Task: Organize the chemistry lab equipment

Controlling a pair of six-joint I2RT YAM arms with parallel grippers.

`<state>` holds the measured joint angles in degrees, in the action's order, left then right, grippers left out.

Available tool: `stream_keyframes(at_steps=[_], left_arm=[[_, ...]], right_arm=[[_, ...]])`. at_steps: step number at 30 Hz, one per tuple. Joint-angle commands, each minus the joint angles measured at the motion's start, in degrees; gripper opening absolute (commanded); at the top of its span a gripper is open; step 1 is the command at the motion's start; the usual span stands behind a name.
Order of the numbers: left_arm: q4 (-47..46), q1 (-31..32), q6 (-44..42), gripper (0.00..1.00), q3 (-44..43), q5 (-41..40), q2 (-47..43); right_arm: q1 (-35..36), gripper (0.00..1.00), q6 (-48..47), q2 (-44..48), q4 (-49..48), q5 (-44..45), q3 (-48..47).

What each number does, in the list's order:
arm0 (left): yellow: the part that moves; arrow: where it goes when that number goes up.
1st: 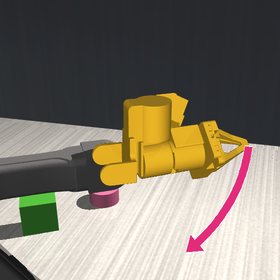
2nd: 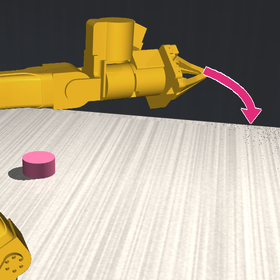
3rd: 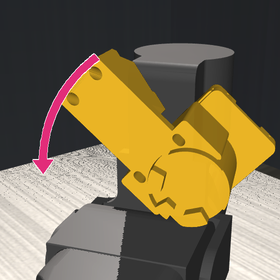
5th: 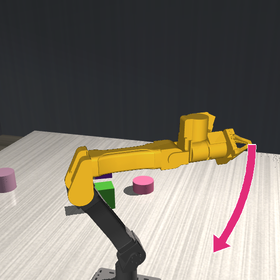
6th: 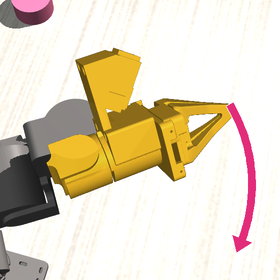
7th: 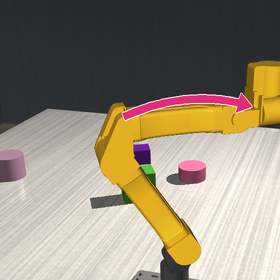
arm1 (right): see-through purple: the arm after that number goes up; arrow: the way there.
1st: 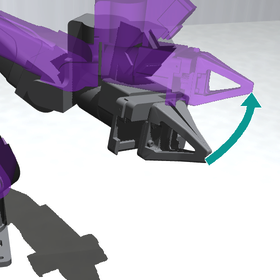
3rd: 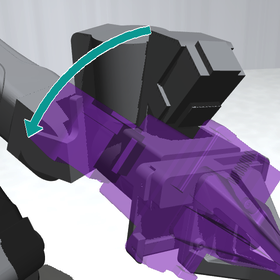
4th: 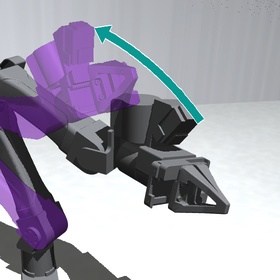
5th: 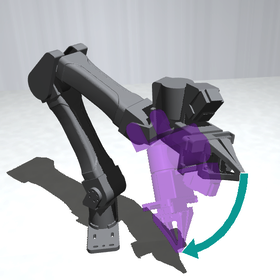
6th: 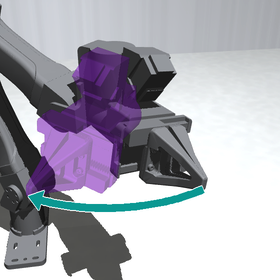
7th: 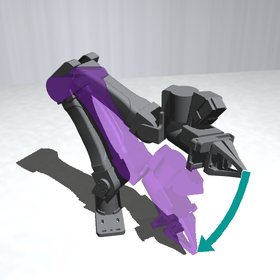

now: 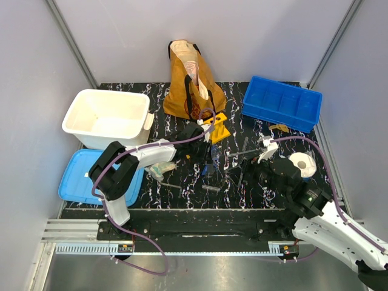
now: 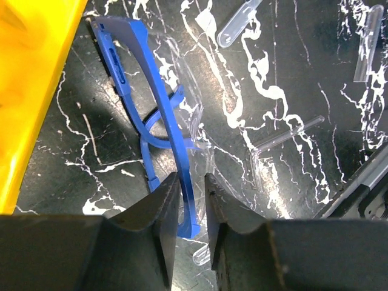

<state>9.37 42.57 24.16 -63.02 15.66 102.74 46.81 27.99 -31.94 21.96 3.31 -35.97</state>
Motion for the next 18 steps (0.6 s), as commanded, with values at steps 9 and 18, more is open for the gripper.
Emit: stream_keyframes(at_steps=[9, 18], left_arm=[[-4.8, -0.3, 1.7, 0.04, -1.9, 6.1, -1.2], [-4.1, -0.2, 3.0, 0.00, -2.5, 9.3, -7.0]], right_arm=[[-0.2, 0.85, -0.8, -0.2, -3.1, -0.8, 0.5], [-0.2, 0.85, -0.5, 0.1, -3.1, -0.8, 0.1]])
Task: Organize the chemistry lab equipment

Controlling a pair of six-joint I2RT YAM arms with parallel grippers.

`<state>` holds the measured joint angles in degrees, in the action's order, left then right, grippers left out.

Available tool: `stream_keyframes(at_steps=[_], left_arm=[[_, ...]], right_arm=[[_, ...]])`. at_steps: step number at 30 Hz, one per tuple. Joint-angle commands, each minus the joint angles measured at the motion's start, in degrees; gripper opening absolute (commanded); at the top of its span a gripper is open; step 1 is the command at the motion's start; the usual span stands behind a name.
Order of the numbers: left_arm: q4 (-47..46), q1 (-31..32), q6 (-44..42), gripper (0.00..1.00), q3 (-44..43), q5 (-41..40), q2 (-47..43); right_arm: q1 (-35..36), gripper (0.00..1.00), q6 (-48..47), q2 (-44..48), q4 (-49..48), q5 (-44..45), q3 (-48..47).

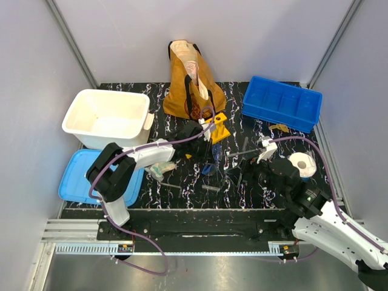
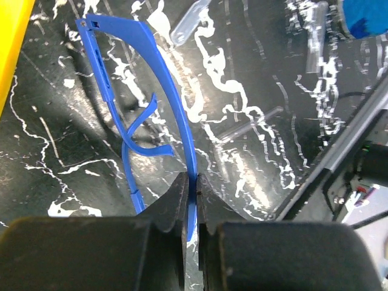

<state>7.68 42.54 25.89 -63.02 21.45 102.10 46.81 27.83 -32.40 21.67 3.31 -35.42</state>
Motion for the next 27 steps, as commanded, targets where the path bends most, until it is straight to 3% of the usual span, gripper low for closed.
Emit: stream_keyframes(at_steps=[1, 8, 10, 13, 18, 24, 27], left_arm=[[-2.2, -0.3, 1.4, 0.00, -2.4, 3.5, -7.9], [6.4, -0.4, -0.8, 0.00, -6.3, -2.2, -18.9], [12.5, -0.9, -2.7, 0.00, -9.9, -8.0, -21.7], [19.8, -4.1, -3.5, 0.00, -14.8, -15.7, -25.4], [26.1, -16.2, -3.4, 0.00, -18.2, -27.3, -30.8], [28.7, -36.4, -1.2, 0.00, -19.9, -29.0, -29.4], [28.8, -42.4, 1.4, 0.00, -20.1, -25.4, -26.7]], right_arm=[[-0.2, 0.85, -0.3, 0.5, -2.7, -0.8, -0.5], [-0.2, 0.86, 0.4, 0.6, -3.2, -0.8, -0.4], [-0.2, 0.98, 0.6, 0.8, -3.1, -0.4, 0.0], [-0.2, 1.00, 0.9, 1.4, -2.6, 0.6, 0.6], [-0.2, 1.00, 0.5, 1.9, -2.0, 1.9, 0.6], [-0.2, 1.00, -1.5, 0.7, -0.6, 2.0, -1.1], [-0.2, 1.00, -2.2, 0.5, 0.5, 2.1, -2.4]])
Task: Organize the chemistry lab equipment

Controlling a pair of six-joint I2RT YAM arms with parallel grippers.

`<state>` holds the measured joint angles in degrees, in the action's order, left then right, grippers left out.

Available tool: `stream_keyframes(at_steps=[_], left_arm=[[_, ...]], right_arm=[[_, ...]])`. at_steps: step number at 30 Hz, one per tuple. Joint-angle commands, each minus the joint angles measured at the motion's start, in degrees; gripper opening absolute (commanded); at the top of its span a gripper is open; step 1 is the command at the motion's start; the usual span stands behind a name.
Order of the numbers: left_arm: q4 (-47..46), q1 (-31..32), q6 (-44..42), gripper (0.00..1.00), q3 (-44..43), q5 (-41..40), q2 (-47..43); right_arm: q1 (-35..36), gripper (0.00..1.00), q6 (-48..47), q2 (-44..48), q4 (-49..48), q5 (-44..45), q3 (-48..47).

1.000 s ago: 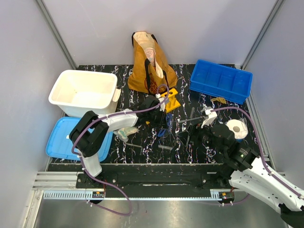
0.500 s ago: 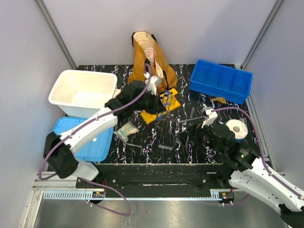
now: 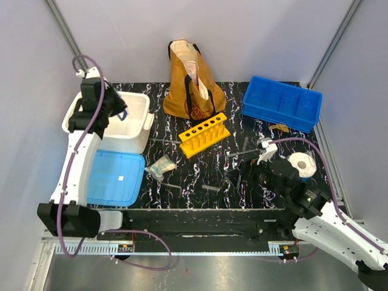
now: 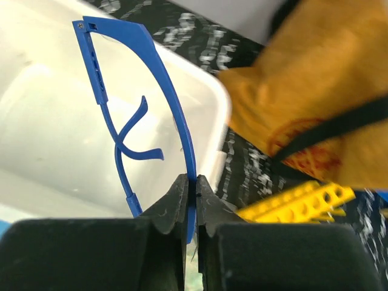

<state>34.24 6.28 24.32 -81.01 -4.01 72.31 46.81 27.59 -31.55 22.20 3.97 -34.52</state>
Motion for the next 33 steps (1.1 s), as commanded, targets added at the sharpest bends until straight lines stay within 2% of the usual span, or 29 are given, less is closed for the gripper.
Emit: stream_keyframes(at_steps=[1, 5, 13, 21, 30, 33], left_arm=[[2.0, -9.2, 3.3, 0.00, -2.1, 0.8, 4.1], [0.4, -12.3, 3.1, 0.00, -2.0, 2.5, 8.5], [-3.0, -13.7, 0.9, 0.00, -3.9, 5.1, 19.6], [-5.4, -13.8, 3.0, 0.00, -1.9, 7.8, 26.5], [-4.7, -13.8, 3.1, 0.00, -3.4, 8.8, 33.4], [-4.3, -13.8, 3.0, 0.10, -4.0, 9.1, 34.8]], right_arm=[[-0.2, 1.00, -2.1, -0.4, 0.2, 1.7, -3.5], [-0.1, 1.00, -2.0, 0.3, 0.5, 1.7, -3.6], [-0.2, 1.00, -1.5, 0.3, 0.1, 2.2, -4.0], [-0.2, 1.00, -1.3, -1.8, 0.2, 3.9, -5.3], [-0.2, 1.00, -0.3, -3.0, 0.3, 4.6, -5.3], [-0.2, 1.00, 0.0, -3.1, 1.5, 6.1, -5.9]])
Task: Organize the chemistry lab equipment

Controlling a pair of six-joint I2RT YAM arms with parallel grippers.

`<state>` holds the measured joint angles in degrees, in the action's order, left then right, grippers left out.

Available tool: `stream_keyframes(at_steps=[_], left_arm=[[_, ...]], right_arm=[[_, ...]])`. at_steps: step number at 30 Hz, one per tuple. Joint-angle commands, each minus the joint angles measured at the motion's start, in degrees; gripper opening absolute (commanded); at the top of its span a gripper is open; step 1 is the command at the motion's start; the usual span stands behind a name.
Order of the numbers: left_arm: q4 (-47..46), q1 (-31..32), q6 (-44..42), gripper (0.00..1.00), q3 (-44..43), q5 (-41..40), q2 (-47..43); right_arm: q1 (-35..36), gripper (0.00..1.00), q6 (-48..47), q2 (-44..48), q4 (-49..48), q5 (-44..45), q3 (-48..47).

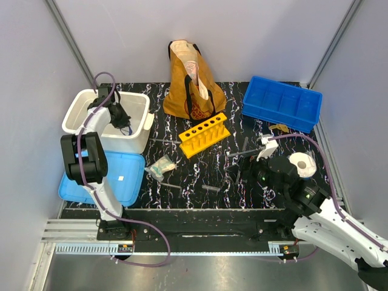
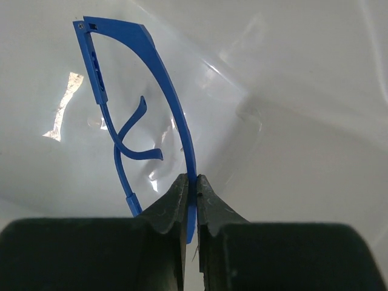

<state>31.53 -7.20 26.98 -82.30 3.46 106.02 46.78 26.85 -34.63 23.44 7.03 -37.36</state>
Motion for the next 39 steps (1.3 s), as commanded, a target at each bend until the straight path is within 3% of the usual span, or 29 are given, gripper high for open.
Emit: stream_keyframes(at_steps=[1, 8, 19, 25, 30, 34, 39], left_arm=[[-1.4, -0.3, 0.3, 0.13, -2.9, 1.9, 1.3], [-0.2, -0.3, 0.2, 0.45, -3.4, 2.2, -1.9], [4.7, 3.1, -6.2, 0.55, -2.3, 3.8, -18.3], [8.4, 14.2, -11.8, 0.57, 2.6, -1.7, -29.4], [9.2, 29.4, -19.7, 0.59, 9.9, -7.1, -35.1], [11.4, 38.2, -21.1, 0.59, 13.0, -11.4, -33.5], [14.1, 44.8, -22.6, 0.59, 15.1, -17.6, -26.8]], right_arm=[[-0.2, 1.00, 0.8, -0.1, 0.8, 3.7, -3.4], [-0.2, 1.00, 2.6, -1.1, 3.4, 5.9, -4.4], [-0.2, 1.00, 7.2, -4.3, 5.9, 7.2, -4.2], [-0.2, 1.00, 5.5, -4.6, 8.4, 8.2, -5.3], [-0.2, 1.00, 2.6, -4.2, 10.9, 10.3, -7.8], [-0.2, 1.00, 1.5, -1.2, 10.3, 11.4, -6.9], [-0.2, 1.00, 1.9, 2.2, 10.0, 12.4, -6.1]])
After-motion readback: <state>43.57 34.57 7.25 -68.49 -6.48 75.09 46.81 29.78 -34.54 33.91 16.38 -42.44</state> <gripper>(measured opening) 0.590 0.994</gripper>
